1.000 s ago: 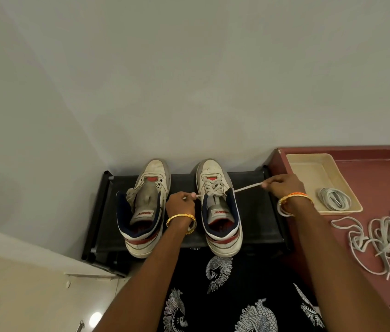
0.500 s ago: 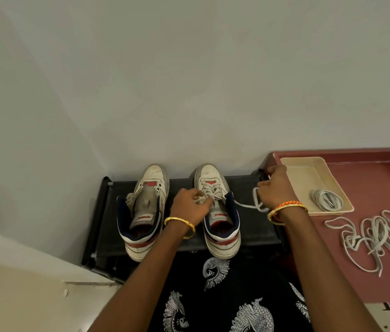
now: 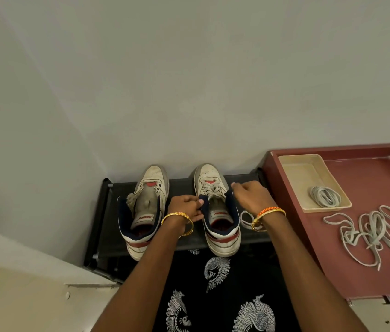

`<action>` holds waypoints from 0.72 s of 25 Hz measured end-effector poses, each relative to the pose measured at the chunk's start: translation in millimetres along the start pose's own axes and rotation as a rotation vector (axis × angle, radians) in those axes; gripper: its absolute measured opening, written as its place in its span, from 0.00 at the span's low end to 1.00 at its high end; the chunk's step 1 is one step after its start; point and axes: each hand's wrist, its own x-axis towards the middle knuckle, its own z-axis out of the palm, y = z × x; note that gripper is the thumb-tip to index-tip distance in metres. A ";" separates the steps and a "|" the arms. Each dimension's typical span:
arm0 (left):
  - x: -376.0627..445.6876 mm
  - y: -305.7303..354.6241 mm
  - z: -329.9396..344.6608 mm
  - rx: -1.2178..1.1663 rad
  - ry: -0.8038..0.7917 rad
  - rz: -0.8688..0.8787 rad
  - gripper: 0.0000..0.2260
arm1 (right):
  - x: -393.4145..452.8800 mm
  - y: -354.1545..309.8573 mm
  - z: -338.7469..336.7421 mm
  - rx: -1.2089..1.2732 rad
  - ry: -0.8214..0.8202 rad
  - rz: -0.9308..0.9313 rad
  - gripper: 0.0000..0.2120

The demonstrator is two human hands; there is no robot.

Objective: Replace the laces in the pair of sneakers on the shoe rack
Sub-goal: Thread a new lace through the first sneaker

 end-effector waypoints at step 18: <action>-5.5 -3.5 -1.1 -0.080 -0.090 -0.026 0.10 | 14.4 20.0 73.4 0.011 0.187 -0.283 0.05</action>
